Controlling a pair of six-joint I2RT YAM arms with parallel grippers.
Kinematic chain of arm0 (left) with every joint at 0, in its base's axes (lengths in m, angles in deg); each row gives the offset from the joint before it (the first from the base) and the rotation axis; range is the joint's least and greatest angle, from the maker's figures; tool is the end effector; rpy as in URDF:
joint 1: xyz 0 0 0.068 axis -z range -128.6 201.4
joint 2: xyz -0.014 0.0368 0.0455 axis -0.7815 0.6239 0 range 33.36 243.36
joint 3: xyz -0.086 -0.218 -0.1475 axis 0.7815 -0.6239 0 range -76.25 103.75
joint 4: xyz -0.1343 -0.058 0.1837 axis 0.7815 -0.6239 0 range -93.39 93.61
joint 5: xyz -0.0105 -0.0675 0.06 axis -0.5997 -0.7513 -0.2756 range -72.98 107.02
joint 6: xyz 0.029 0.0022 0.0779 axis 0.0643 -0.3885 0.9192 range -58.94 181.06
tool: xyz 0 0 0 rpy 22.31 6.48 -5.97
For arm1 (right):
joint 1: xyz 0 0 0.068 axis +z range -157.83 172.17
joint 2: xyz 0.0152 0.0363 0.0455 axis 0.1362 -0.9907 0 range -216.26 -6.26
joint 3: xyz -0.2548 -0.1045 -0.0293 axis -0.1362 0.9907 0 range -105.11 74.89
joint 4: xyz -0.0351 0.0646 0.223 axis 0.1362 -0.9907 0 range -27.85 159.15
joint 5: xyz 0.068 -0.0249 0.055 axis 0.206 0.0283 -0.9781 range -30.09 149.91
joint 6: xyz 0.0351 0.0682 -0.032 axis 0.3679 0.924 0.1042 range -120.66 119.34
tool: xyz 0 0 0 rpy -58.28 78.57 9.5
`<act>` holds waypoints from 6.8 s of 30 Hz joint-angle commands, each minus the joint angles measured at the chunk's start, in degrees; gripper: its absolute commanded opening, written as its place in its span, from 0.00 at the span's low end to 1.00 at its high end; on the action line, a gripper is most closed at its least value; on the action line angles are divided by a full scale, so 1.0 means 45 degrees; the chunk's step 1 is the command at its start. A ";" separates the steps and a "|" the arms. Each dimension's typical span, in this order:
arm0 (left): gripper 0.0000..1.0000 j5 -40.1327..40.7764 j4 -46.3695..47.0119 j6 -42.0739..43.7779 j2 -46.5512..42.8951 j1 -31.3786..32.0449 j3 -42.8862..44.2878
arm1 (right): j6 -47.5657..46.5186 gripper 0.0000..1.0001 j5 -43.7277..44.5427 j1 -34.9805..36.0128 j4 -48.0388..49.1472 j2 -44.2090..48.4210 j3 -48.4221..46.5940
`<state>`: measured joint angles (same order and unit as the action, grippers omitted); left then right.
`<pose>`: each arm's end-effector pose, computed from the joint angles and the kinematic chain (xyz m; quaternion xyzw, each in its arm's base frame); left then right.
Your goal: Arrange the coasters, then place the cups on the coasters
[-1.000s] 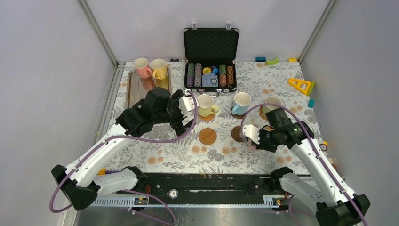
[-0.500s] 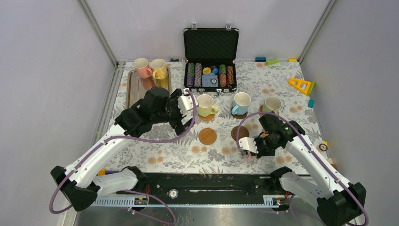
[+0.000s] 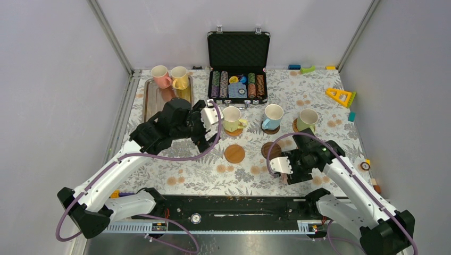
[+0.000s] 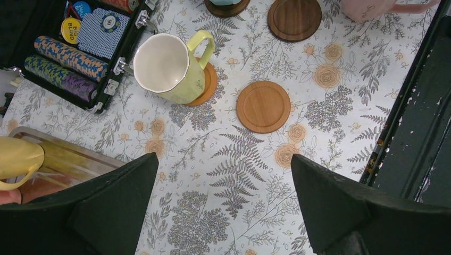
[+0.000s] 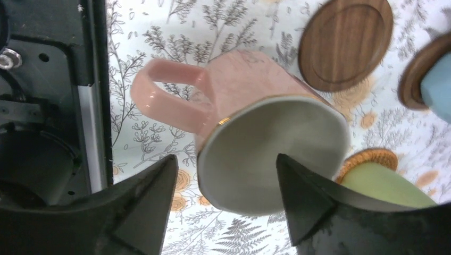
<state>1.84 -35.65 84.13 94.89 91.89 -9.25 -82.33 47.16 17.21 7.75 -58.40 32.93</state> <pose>0.1561 -0.1584 0.3494 0.5134 0.7105 -0.1858 0.4439 0.1062 0.0672 0.2087 -0.7977 0.5713 0.0211 0.1920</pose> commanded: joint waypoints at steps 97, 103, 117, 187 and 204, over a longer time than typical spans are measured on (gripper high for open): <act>0.99 -0.0062 0.0436 0.0352 -0.0105 -0.0496 0.0264 | 1.1142 1.00 0.0415 -0.1062 0.0278 -0.1106 -0.1689; 0.99 -0.0048 0.0430 0.0366 -0.0188 -0.0497 0.0263 | 1.1744 1.00 0.1523 -0.1072 0.1129 -0.1593 -0.1551; 0.99 -0.0038 0.0459 0.0400 -0.0316 -0.0492 0.0220 | 1.2336 1.00 0.0876 -0.1072 0.1224 -0.1591 -0.2336; 0.99 0.0273 0.0444 0.0612 -0.0773 -0.0502 0.0094 | 0.8131 0.00 0.1570 -0.5345 0.1662 0.1022 -0.1134; 0.99 0.0189 0.0518 0.0674 -0.0979 -0.0509 -0.0152 | 0.6737 0.00 0.0113 -0.8694 0.2459 -0.0987 -0.1243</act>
<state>2.51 -35.68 86.71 91.59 89.95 -9.38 -50.46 50.59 -20.69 14.50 -62.56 29.11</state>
